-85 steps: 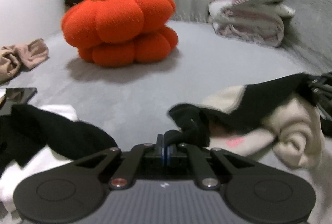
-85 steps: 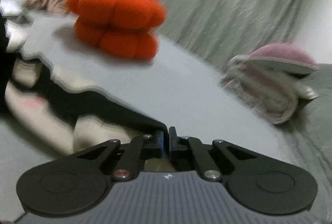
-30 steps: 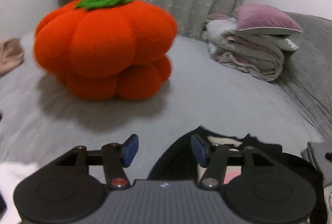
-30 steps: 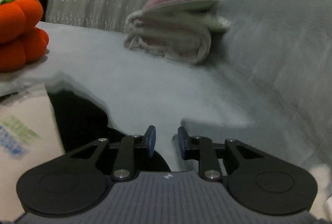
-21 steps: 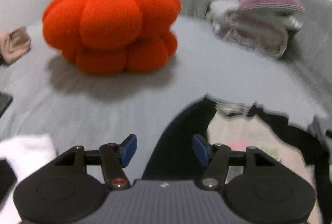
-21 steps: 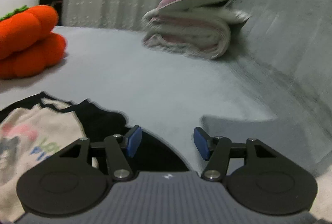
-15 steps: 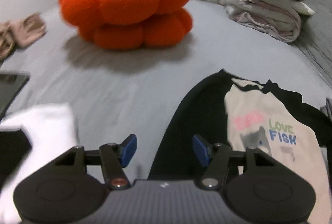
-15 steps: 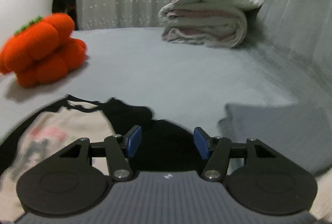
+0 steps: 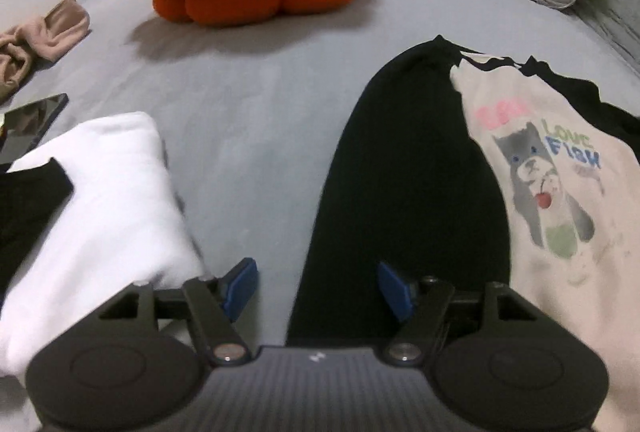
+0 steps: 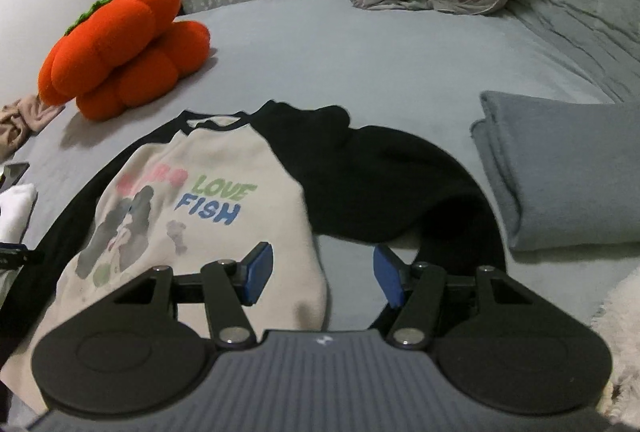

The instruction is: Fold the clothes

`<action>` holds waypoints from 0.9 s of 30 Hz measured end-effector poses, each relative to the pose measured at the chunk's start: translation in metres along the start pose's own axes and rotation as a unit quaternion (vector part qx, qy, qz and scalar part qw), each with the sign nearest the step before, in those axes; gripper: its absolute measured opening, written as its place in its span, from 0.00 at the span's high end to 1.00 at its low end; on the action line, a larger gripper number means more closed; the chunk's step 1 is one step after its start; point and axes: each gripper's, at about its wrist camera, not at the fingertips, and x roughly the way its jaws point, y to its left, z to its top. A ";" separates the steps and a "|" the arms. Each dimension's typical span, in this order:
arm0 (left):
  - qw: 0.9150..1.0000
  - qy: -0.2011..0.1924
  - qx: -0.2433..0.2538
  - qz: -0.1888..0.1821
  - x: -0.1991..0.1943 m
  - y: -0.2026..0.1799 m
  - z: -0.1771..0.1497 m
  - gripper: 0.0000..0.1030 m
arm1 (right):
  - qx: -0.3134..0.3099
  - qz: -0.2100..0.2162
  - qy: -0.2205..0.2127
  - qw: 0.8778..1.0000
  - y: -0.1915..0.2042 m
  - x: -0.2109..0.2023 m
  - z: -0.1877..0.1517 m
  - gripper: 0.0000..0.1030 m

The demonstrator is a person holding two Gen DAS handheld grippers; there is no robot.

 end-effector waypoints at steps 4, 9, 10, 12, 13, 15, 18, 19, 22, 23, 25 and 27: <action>1.000 -0.005 0.007 -0.007 -0.013 0.007 -0.011 0.30 | -0.013 0.003 -0.001 1.000 0.006 0.002 0.001 0.42; 1.000 -0.009 -0.001 -0.019 -0.020 0.010 -0.021 0.27 | -0.021 -0.004 0.001 1.000 0.006 0.003 0.001 0.42; 1.000 -0.010 -0.003 -0.022 -0.021 0.011 -0.024 0.28 | -0.022 -0.003 0.001 1.000 0.007 0.003 0.001 0.42; 1.000 -0.011 -0.006 -0.026 -0.023 0.012 -0.028 0.53 | -0.025 -0.002 -0.001 1.000 0.009 0.002 0.000 0.42; 0.999 -0.012 -0.007 -0.029 -0.025 0.013 -0.030 0.64 | -0.026 -0.001 -0.003 1.000 0.011 0.002 0.000 0.42; 0.999 -0.013 -0.011 -0.034 -0.027 0.014 -0.034 0.97 | -0.030 0.000 -0.009 1.000 0.015 0.000 0.000 0.42; 0.999 -0.041 -0.010 -0.012 -0.036 0.018 -0.026 0.97 | -0.036 -0.001 -0.017 0.999 0.022 -0.001 -0.001 0.42; 0.998 -0.063 -0.008 0.011 -0.042 0.021 -0.017 0.97 | -0.036 -0.002 -0.020 0.999 0.023 -0.002 0.000 0.42; 0.988 -0.129 0.000 0.079 -0.060 0.029 0.012 0.97 | -0.037 -0.005 -0.028 0.999 0.026 -0.003 0.001 0.42; 0.983 -0.151 0.003 0.102 -0.066 0.032 0.022 0.97 | -0.037 -0.006 -0.030 0.999 0.027 -0.004 0.001 0.42; 0.970 -0.194 0.008 0.147 -0.078 0.038 0.041 0.97 | -0.035 -0.010 -0.040 0.999 0.030 -0.005 0.003 0.42; 0.952 -0.236 0.012 0.195 -0.088 0.044 0.061 0.95 | -0.029 -0.013 -0.057 0.998 0.032 -0.008 0.006 0.42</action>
